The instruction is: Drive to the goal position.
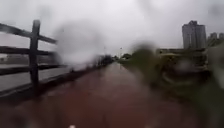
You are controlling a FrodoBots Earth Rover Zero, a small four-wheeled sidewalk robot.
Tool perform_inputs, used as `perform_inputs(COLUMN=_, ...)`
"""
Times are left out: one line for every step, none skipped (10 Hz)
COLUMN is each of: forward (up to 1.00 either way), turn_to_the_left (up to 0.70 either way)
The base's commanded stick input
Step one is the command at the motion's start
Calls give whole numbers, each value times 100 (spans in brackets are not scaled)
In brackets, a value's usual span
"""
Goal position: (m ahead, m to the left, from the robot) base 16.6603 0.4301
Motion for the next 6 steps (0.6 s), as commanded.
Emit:
perform_inputs(forward=0, turn_to_the_left=0)
perform_inputs(forward=0, turn_to_the_left=0)
perform_inputs(forward=0, turn_to_the_left=0)
perform_inputs(forward=0, turn_to_the_left=0)
perform_inputs(forward=0, turn_to_the_left=0)
perform_inputs(forward=0, turn_to_the_left=0)
